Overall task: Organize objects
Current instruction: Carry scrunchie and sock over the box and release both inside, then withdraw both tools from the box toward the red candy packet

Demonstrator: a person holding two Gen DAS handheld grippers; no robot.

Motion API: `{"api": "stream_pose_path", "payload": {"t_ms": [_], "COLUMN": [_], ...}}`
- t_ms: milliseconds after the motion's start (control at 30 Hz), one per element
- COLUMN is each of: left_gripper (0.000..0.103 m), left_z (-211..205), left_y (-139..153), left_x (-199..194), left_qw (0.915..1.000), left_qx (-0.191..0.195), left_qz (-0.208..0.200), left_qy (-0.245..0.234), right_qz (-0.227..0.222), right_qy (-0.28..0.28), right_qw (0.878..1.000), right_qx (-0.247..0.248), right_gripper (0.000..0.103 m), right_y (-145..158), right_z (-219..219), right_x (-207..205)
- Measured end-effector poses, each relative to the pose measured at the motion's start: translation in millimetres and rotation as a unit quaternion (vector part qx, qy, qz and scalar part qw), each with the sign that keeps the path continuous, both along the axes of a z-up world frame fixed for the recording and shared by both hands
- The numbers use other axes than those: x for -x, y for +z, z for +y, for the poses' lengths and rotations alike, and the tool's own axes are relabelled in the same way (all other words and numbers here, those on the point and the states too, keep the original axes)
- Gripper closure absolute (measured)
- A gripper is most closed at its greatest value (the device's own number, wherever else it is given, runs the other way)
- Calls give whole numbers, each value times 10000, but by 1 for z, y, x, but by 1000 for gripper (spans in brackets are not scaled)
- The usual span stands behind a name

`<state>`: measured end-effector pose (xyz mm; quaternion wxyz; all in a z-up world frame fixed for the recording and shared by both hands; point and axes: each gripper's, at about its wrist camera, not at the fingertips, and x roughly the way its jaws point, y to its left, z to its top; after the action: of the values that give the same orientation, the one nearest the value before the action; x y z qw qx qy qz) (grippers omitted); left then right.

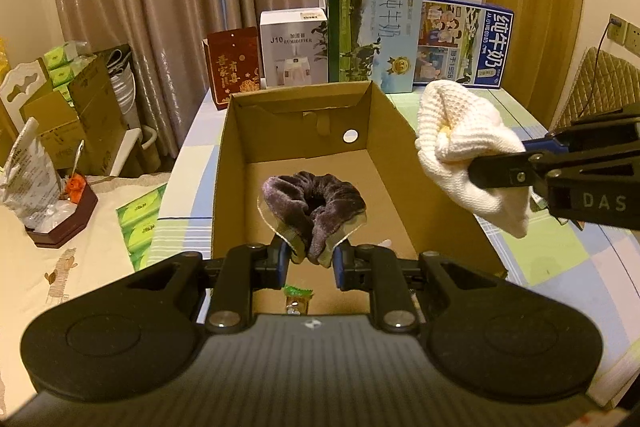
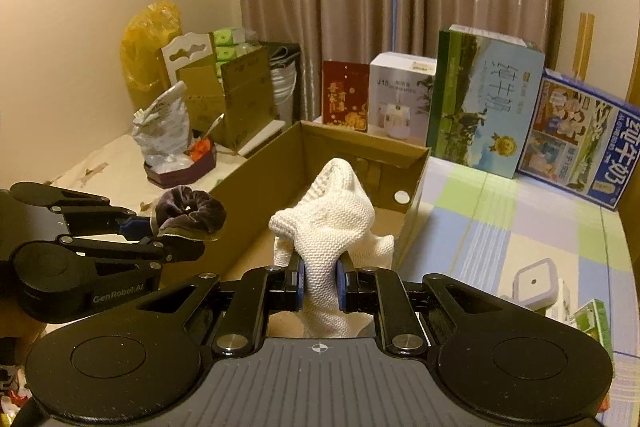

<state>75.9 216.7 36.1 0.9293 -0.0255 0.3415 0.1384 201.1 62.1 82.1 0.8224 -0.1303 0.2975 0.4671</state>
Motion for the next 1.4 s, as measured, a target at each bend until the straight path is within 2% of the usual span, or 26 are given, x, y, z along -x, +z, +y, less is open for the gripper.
{"api": "stream_pose_path", "payload": {"t_ms": [100, 233, 600, 633, 667, 700, 733, 767, 933, 1000, 1067, 1400], "left_gripper": [82, 71, 70, 69, 68, 67, 65, 64, 51, 49, 43, 28], "left_z": [4, 10, 29, 30, 30, 31, 31, 31, 25, 22, 16, -28], "left_y": [-5, -14, -15, -15, -14, -13, -13, -12, -6, -4, -1, 11], "left_x": [-8, -17, 5, 7, 11, 13, 16, 20, 35, 40, 45, 70], "left_qw": [10000, 10000, 9992, 9991, 9988, 9985, 9983, 9980, 9969, 9963, 9960, 9944], "left_qx": [-8, -28, 171, 198, 227, 237, 254, 274, 311, 368, 431, 689], "left_qz": [52, 62, -142, -162, -187, -209, -231, -251, -325, -359, -405, -536], "left_qy": [-5, 17, 319, 341, 384, 449, 480, 512, 639, 682, 676, 591], "right_qz": [81, 187, 342, 379, 432, 467, 464, 443, 362, 414, 443, 506], "right_qy": [-17, -82, -77, -63, -24, 5, 9, -14, -262, -393, -545, -1178], "right_qw": [10000, 9998, 9994, 9992, 9989, 9984, 9981, 9980, 9980, 9973, 9965, 9908], "right_qx": [13, 51, -12, -79, -177, -311, -399, -448, -439, -466, -458, -437], "right_gripper": [91, 91, 91, 88, 78, 73, 61, 56, 53, 50, 46, 38], "right_y": [-5, -12, -22, -22, -22, -21, -20, -17, -7, -6, -6, 5], "right_z": [4, 9, 19, 21, 21, 20, 19, 17, -5, -22, -39, -120], "right_x": [-7, -16, -25, -26, -27, -28, -28, -27, -17, -11, -5, 25]}}
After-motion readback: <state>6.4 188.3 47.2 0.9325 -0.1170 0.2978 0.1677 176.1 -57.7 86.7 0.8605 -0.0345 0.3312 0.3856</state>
